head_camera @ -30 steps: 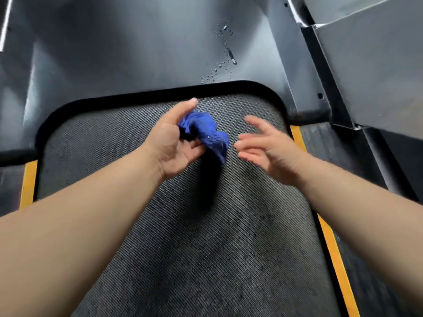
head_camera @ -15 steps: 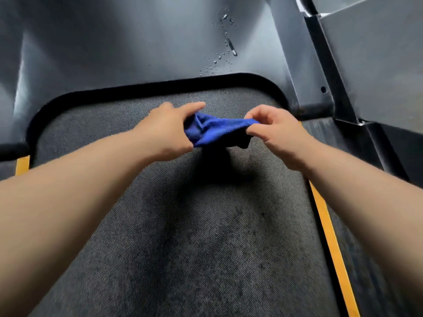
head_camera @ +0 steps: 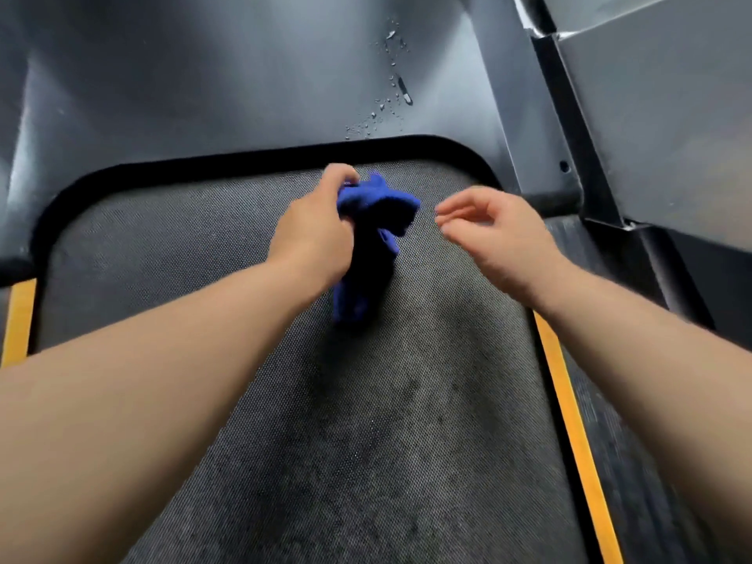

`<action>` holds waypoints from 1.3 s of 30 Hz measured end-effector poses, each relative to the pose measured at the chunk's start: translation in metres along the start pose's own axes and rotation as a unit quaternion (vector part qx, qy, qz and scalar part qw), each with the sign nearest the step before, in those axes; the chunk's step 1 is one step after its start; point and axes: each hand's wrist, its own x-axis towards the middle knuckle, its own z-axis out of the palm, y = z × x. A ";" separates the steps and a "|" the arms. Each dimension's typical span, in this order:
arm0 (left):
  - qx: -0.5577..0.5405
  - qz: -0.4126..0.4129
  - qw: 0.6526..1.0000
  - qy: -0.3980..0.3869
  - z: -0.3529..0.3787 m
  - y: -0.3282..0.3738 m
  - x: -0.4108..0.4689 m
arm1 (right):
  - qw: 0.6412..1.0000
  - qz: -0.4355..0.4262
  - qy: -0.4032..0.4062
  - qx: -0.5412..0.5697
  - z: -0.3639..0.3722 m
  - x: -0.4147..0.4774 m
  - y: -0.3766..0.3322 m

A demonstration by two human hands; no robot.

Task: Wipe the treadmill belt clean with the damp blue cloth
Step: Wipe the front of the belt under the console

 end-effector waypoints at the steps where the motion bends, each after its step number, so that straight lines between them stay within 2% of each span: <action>1: 0.019 0.017 0.999 -0.020 0.005 -0.002 -0.001 | 0.988 -0.042 0.051 -0.140 -0.007 -0.005 0.013; 2: 0.060 0.040 0.996 -0.054 0.014 -0.007 -0.004 | 0.963 -0.086 0.092 -0.238 -0.015 -0.010 0.029; 3: 0.101 0.061 0.989 -0.087 0.025 -0.013 -0.010 | 0.944 -0.110 0.120 -0.288 -0.021 -0.016 0.044; 5: 0.150 0.079 0.977 -0.127 0.042 -0.027 -0.029 | 0.931 -0.074 0.150 -0.325 -0.031 -0.029 0.072; 7: 0.193 0.129 0.966 -0.112 0.050 -0.043 -0.049 | 0.925 -0.013 0.127 -0.358 -0.035 -0.039 0.096; 10: 0.221 0.219 0.946 -0.095 0.056 -0.057 -0.062 | 0.908 0.024 0.060 -0.415 -0.031 -0.044 0.115; 14: 0.231 0.264 0.933 -0.084 0.068 -0.029 -0.023 | 0.906 0.014 0.053 -0.420 -0.032 -0.038 0.115; 17: 0.225 0.203 0.952 -0.038 0.089 0.023 0.018 | 0.907 0.007 0.052 -0.417 -0.034 -0.039 0.116; 19: 0.189 0.156 0.969 -0.042 0.107 0.046 0.029 | 0.909 0.007 0.055 -0.413 -0.033 -0.039 0.115; 20: 0.179 0.166 0.969 -0.044 0.116 0.051 0.025 | 0.910 0.007 0.057 -0.410 -0.033 -0.038 0.115; 22: 0.160 0.252 0.953 -0.051 0.131 0.048 0.000 | 0.912 0.003 0.056 -0.407 -0.034 -0.038 0.115; 24: 0.137 0.344 0.923 -0.103 0.135 0.040 -0.037 | 0.913 0.002 0.054 -0.405 -0.034 -0.038 0.114; 27: 0.157 0.399 0.895 -0.119 0.123 0.044 -0.029 | 0.912 0.000 0.056 -0.406 -0.036 -0.039 0.114; 29: 0.195 0.376 0.901 -0.092 0.116 0.052 -0.002 | 0.913 -0.006 0.058 -0.403 -0.035 -0.039 0.113; 31: 0.210 0.315 0.920 -0.104 0.115 0.053 0.021 | 0.914 -0.003 0.062 -0.401 -0.035 -0.039 0.114; 33: 0.174 0.280 0.936 -0.128 0.123 0.049 0.024 | 0.914 -0.005 0.061 -0.401 -0.035 -0.039 0.113; 36: 0.139 0.257 0.954 -0.071 0.135 0.051 0.003 | 0.909 -0.007 0.054 -0.413 -0.036 -0.039 0.114; 38: 0.130 0.294 0.945 -0.060 0.136 0.051 -0.022 | 0.908 -0.007 0.051 -0.415 -0.036 -0.039 0.115; 39: 0.125 0.333 0.931 -0.084 0.133 0.049 -0.037 | 0.908 -0.003 0.050 -0.416 -0.036 -0.039 0.115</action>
